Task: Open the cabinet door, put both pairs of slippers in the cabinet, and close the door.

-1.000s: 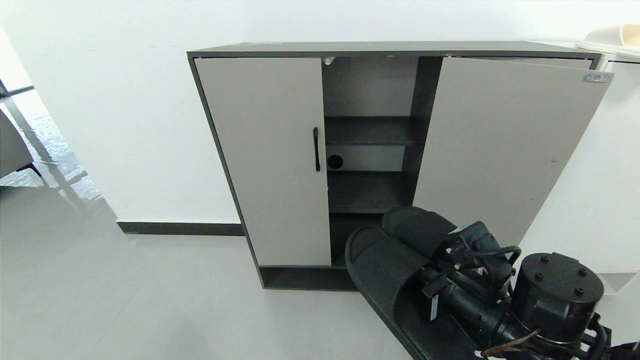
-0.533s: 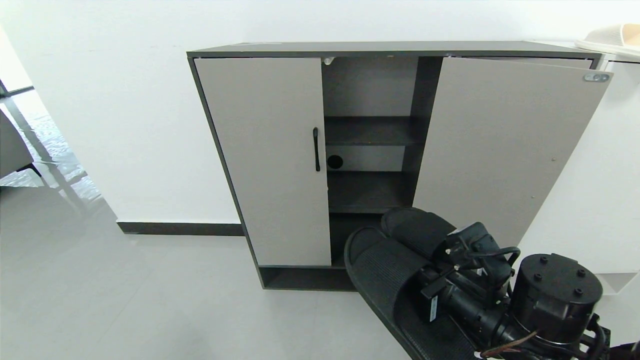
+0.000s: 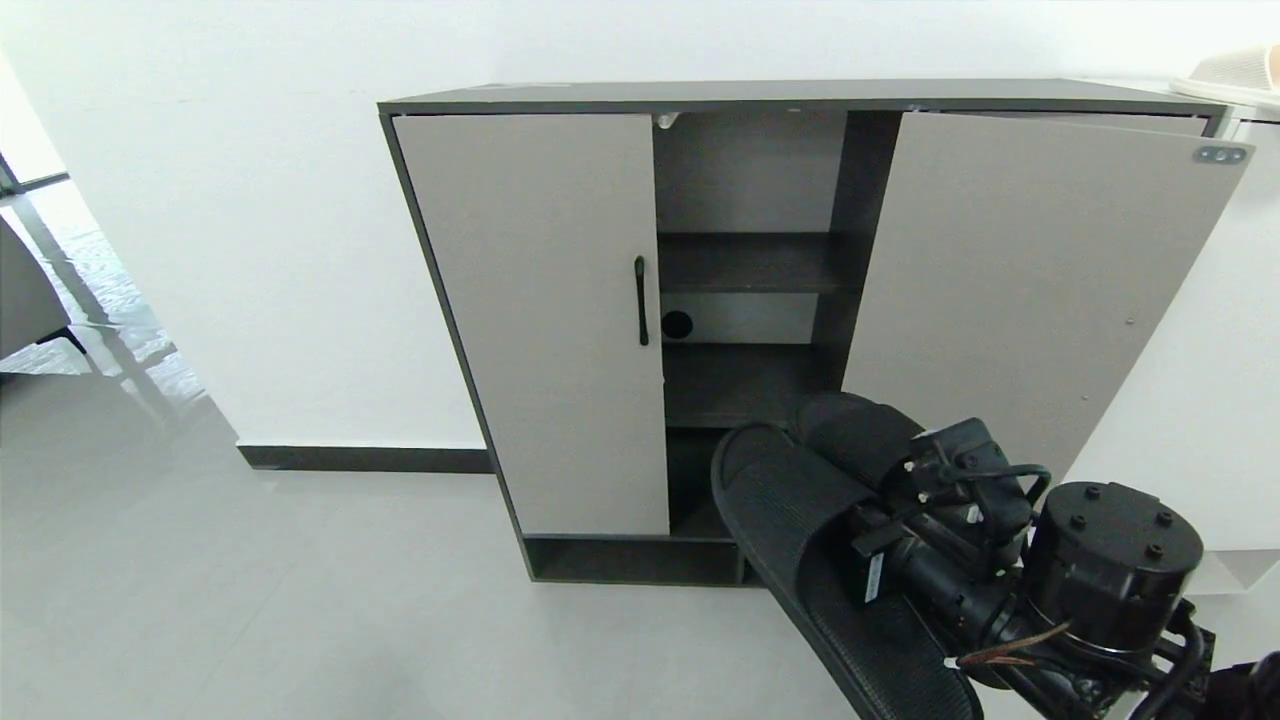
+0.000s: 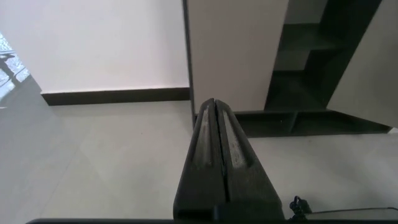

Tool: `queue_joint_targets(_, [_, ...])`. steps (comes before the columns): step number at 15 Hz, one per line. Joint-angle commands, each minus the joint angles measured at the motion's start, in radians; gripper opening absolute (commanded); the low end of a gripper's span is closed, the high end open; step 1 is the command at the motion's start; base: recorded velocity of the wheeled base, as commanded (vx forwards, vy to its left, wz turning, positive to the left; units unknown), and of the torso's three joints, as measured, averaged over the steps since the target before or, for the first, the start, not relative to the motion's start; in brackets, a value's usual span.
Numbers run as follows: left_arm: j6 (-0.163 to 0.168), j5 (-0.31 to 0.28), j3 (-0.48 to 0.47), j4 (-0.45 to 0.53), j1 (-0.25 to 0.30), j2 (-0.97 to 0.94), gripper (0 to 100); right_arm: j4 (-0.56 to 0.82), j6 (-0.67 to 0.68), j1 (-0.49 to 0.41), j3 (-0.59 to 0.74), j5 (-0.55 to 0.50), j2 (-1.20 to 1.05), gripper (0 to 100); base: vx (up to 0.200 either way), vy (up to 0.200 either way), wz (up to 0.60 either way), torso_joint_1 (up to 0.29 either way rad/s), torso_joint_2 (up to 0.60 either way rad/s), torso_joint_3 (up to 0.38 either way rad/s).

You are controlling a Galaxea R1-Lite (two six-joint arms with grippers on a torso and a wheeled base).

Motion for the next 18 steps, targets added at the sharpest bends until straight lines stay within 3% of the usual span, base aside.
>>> queue_joint_targets(1, [0.0,-0.001,0.0,0.0,-0.001,0.003,0,-0.001,-0.003,-0.033,-0.009,0.001,0.001,0,0.0,0.2,0.0,0.007,0.0,0.002])
queue_joint_targets(4, [0.0,0.0,0.0,0.0,0.0,0.003,0,-0.001,-0.005,-0.061,-0.015,-0.001,-0.007,0,0.0,0.2,0.0,0.002,0.0,0.004])
queue_joint_targets(9, [0.0,0.0,-0.002,0.0,0.0,0.003,0,0.005,-0.048,-0.211,-0.162,-0.154,0.03,0,0.0,0.0,0.0,0.0,0.0,0.0])
queue_joint_targets(13, [0.0,0.0,0.0,0.0,0.0,0.003,0,0.005,-0.048,-0.246,-0.201,-0.16,0.051,0,0.0,0.0,0.0,0.0,0.0,0.0])
queue_joint_targets(18, [0.0,0.0,0.0,0.0,-0.001,0.002,0,0.005,-0.048,-0.259,-0.221,-0.159,0.053,0,0.2,0.0,0.0,0.001,0.0,0.002])
